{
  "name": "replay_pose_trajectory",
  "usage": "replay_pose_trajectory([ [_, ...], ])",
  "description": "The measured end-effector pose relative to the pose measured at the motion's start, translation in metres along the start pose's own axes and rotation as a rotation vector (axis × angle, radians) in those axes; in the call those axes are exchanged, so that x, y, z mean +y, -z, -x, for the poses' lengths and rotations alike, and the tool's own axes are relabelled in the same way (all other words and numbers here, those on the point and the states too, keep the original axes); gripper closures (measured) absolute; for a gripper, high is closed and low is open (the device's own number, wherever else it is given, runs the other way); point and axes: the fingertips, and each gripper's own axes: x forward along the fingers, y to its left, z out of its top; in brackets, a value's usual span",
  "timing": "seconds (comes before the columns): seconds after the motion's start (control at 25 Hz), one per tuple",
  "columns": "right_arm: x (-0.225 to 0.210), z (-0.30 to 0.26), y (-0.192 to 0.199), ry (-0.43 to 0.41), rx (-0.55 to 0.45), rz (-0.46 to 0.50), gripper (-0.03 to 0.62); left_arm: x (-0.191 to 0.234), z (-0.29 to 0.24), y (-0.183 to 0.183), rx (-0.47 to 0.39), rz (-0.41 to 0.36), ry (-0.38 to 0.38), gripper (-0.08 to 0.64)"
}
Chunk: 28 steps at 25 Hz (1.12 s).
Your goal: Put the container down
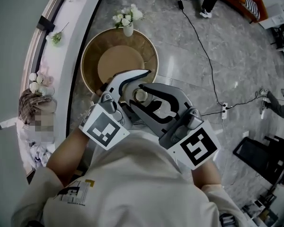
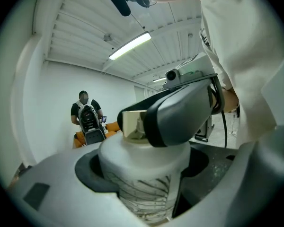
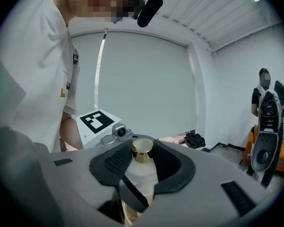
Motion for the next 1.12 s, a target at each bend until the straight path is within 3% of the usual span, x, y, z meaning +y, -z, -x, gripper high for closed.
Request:
replay_pose_trajectory([
  [0.4, -0.004, 0.0, 0.016, -0.192, 0.017, 0.063, 0.457, 0.006, -0.012, 0.017, 0.016, 0.042, -0.179, 0.211],
  [0.8, -0.04, 0.023, 0.03, -0.285, 0.034, 0.086, 0.456, 0.017, -0.055, 0.02, 0.075, 0.007, -0.237, 0.21],
  [1.12, -0.04, 0.01, 0.044, -0.29, 0.035, 0.073, 0.456, 0.018, -0.054, 0.038, 0.037, 0.043, -0.263, 0.212],
])
